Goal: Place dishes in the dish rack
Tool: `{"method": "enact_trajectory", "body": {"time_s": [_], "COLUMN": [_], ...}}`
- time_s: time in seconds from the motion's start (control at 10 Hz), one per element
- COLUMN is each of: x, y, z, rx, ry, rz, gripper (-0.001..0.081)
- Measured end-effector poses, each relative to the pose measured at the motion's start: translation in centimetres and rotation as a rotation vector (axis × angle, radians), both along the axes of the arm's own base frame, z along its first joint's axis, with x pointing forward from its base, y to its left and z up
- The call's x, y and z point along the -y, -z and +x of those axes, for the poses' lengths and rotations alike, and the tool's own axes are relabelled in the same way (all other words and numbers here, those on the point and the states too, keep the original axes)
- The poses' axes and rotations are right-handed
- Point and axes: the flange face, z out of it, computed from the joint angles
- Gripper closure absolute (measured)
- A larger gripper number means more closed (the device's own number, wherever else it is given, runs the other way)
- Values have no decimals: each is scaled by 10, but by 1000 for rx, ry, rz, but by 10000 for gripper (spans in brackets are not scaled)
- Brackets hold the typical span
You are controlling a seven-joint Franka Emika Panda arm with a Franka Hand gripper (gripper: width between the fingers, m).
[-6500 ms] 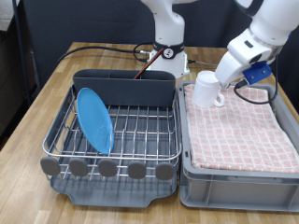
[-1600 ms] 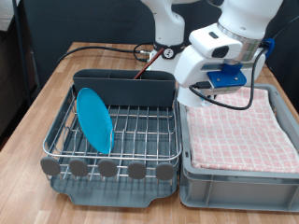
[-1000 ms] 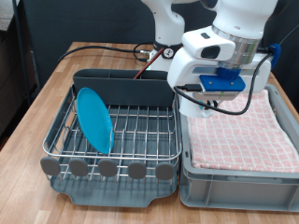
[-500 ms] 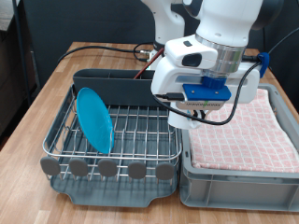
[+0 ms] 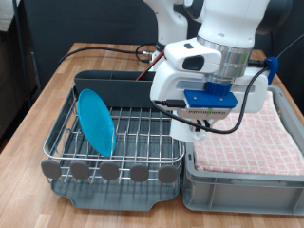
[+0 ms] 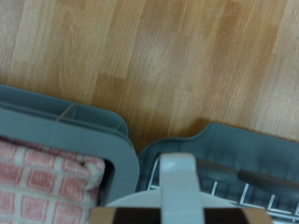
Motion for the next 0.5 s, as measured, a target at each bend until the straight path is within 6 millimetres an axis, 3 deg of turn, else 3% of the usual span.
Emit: {"method": "enact_trajectory", "body": {"time_s": [0.5], "x": [3], "y": [24], "z": [24], "rx": [8], "ry": [75], "rz": [-24], "gripper": [734]}}
